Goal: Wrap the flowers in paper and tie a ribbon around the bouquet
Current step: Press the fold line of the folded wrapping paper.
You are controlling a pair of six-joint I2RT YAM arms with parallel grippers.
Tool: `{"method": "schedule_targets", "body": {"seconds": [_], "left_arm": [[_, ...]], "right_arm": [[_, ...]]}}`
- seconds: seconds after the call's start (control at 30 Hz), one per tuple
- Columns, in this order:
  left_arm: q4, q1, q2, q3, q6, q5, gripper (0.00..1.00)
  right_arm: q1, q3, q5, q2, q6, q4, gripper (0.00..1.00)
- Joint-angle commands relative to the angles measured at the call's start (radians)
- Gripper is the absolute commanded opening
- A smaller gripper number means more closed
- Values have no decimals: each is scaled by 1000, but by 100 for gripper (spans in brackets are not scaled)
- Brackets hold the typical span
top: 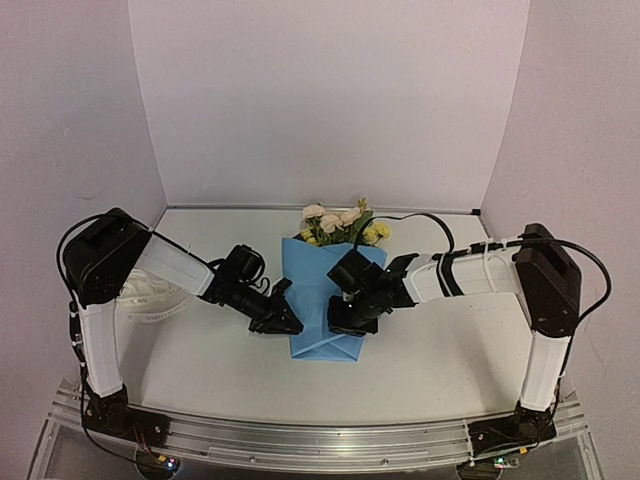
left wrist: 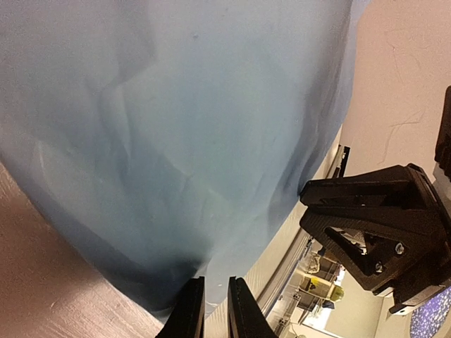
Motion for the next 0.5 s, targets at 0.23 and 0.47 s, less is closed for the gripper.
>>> {"method": "schedule_targets", "body": {"seconds": [0.23, 0.47], "left_arm": [[35, -41, -126, -74, 23, 21, 13], [102, -66, -91, -144, -9, 16, 12]], "right_arm": [[30, 53, 6, 82, -1, 17, 19], [31, 87, 0, 101, -13, 7, 19]]}}
